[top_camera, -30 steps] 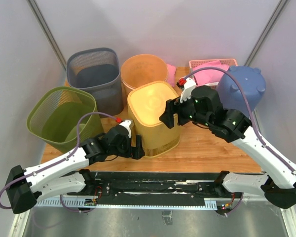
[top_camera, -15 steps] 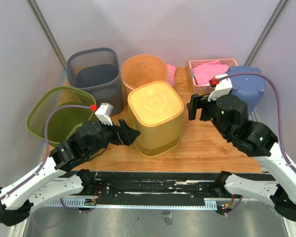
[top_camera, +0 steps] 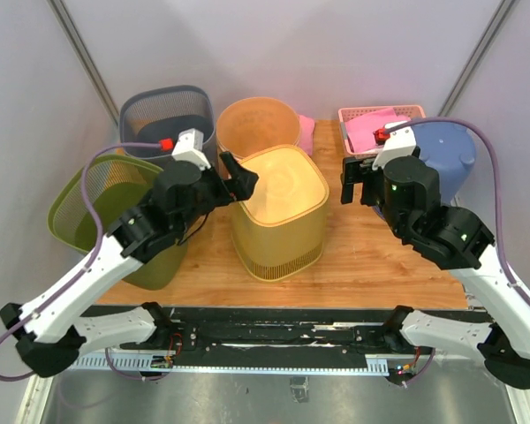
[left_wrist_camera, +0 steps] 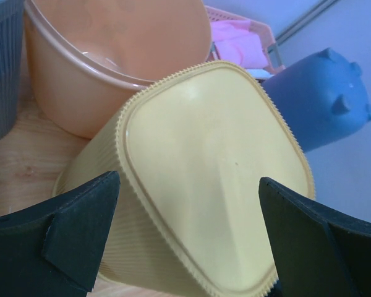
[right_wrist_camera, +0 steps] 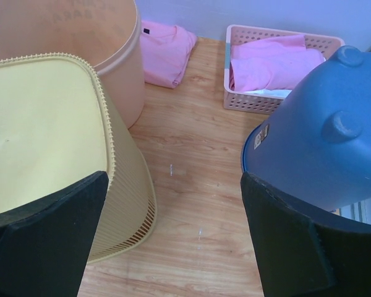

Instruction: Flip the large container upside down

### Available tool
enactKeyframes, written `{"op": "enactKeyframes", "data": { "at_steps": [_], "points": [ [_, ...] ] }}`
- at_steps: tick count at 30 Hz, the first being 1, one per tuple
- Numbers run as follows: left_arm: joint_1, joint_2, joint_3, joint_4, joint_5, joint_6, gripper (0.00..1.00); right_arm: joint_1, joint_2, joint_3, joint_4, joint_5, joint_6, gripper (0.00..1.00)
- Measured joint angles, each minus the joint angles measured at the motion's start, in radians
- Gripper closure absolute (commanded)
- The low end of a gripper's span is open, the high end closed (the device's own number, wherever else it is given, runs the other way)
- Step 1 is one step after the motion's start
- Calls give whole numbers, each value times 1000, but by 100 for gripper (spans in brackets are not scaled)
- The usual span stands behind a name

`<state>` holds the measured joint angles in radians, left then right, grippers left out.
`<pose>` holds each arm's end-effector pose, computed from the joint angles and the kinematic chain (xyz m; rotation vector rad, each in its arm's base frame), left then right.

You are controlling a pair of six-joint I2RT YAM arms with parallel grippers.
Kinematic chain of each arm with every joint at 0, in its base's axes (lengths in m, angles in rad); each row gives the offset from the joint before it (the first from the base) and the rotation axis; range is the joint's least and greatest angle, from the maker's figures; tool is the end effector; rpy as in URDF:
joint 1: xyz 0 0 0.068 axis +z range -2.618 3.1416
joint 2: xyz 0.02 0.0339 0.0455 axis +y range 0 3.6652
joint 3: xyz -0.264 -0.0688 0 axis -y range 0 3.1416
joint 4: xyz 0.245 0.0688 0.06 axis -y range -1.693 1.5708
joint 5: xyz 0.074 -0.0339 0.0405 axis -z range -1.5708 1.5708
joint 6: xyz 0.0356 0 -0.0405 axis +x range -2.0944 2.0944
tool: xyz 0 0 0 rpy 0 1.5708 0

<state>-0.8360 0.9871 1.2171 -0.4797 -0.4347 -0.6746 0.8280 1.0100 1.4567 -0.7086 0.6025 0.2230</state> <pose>0.1468 -0.1401 0.4218 -0.1648 1.8422 -0.6778 0.1328 0.1148 0.4703 -0.1225 1.7861 0.2022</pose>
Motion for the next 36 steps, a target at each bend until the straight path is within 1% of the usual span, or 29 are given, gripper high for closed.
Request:
{"op": "enactKeyframes", "data": {
  "at_steps": [4,10,17,20,23,25,28,30,32,36],
  "points": [
    [63,116,24,3,95,24,1,0,-12,27,-21,3,-2,9],
    [72,191,14,76,314,74,1,0,-45,64,-53,27,-8,9],
    [-76,331,22,228,534,96,1,0,-68,91,-72,79,-21,9],
    [-101,381,43,270,618,103,1,0,-67,92,-80,91,-23,9],
    [-100,369,43,256,651,127,1,0,-66,95,-87,109,-25,9],
    [-78,335,37,255,660,131,1,0,-67,95,-92,117,-26,9],
    [-9,260,13,267,653,118,1,0,-68,94,-95,129,-26,9],
    [40,243,11,285,651,101,1,0,-69,94,-95,131,-26,9],
    [65,264,16,301,651,88,1,0,-69,94,-95,131,-26,9],
    [64,385,26,329,697,61,1,0,-67,94,-98,129,-26,9]
  ]
}}
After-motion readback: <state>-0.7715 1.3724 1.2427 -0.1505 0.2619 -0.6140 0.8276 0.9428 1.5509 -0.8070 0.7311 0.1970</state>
